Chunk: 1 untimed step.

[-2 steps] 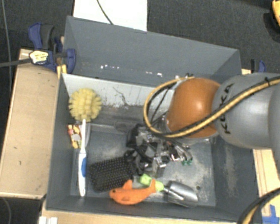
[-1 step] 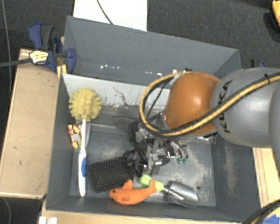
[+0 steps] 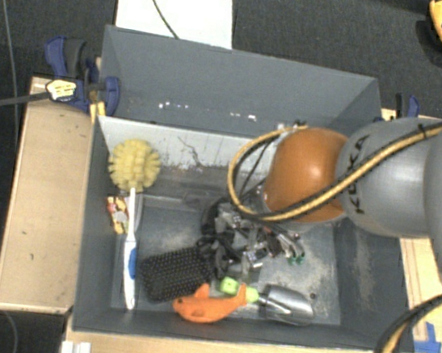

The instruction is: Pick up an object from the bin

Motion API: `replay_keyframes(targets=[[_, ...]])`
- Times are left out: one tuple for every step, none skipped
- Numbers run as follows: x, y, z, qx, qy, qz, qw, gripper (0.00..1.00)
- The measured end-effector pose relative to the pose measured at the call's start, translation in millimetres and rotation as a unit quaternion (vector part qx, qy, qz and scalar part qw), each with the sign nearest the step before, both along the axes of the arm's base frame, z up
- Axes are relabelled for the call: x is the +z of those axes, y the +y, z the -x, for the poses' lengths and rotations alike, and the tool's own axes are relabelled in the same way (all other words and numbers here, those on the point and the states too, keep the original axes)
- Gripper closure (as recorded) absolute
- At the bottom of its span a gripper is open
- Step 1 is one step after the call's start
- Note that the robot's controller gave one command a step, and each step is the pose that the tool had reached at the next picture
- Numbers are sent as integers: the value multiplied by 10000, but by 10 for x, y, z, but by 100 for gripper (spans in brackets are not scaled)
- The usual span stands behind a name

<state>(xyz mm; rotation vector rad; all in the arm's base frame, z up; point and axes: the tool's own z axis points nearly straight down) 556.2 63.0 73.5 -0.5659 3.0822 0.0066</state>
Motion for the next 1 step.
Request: replay_keyframes(targets=[[-38,119,-43,-102,-10,6,9999,0]])
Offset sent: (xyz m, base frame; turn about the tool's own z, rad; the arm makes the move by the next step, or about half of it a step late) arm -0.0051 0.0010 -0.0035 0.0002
